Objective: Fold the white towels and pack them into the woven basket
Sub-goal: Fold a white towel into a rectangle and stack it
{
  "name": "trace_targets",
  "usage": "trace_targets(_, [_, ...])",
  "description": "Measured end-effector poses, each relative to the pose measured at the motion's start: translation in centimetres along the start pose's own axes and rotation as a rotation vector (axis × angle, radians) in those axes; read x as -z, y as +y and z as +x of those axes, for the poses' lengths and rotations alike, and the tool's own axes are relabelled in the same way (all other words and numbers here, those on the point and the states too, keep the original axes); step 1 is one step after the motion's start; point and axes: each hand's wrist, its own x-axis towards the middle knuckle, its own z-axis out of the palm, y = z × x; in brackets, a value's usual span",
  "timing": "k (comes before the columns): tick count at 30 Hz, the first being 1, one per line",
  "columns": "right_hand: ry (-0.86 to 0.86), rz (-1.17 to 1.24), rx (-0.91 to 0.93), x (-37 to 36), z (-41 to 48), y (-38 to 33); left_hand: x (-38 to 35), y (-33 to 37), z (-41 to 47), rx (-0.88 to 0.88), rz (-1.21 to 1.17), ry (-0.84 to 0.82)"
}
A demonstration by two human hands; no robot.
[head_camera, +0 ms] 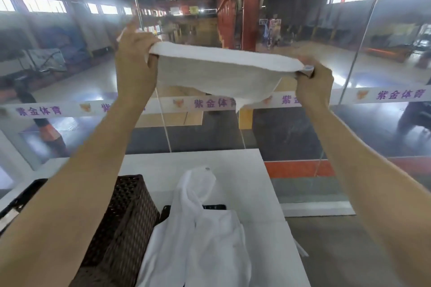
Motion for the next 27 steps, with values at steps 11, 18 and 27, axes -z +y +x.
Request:
trace_targets(11, [-0.892, -0.719, -0.24, 2.3, -28.2, 25.3, 0.9, -7.1, -43.7, 0.436, 0.187, -1.123])
trace_targets(18, [-1.174, -0.793, -0.209, 5.1, -33.9, 28.6, 4.7, -5.5, -48.7, 0.405, 0.366, -1.491])
trace_targets(27, [-1.547, -0.619, -0.501, 6.0, -28.6, 25.3, 3.3, -4.0, -38.5, 0.605, 0.303, -1.965])
